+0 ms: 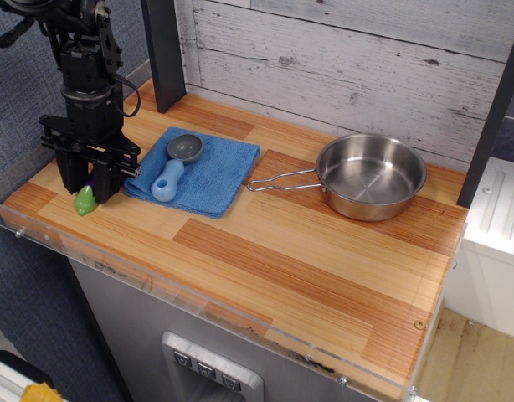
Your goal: Place the purple eggplant in the silver pot.
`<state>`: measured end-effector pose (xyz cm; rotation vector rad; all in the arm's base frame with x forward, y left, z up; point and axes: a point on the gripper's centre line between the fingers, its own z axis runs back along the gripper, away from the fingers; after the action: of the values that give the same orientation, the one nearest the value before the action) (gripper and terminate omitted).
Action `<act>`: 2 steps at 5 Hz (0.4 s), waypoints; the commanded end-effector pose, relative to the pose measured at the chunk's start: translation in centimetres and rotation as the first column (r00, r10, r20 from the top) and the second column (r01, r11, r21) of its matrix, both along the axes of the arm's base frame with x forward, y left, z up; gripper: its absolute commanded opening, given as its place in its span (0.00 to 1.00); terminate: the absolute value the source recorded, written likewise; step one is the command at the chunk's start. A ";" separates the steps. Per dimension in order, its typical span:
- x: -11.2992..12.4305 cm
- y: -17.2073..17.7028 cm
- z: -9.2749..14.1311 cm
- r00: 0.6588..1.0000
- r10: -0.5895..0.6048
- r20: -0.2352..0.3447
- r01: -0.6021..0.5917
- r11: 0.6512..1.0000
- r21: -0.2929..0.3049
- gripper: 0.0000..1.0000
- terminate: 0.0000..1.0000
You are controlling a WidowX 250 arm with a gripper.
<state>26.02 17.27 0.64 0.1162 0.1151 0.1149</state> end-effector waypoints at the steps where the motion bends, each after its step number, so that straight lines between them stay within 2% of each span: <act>1: -2.6 0.2 6.8 0.989 0.057 0.139 -0.073 0.991 0.109 0.00 0.00; 2: -4.5 0.3 9.6 0.979 0.093 0.184 -0.122 0.981 0.153 0.00 0.00</act>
<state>21.65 17.12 9.32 0.2366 -0.0342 0.2413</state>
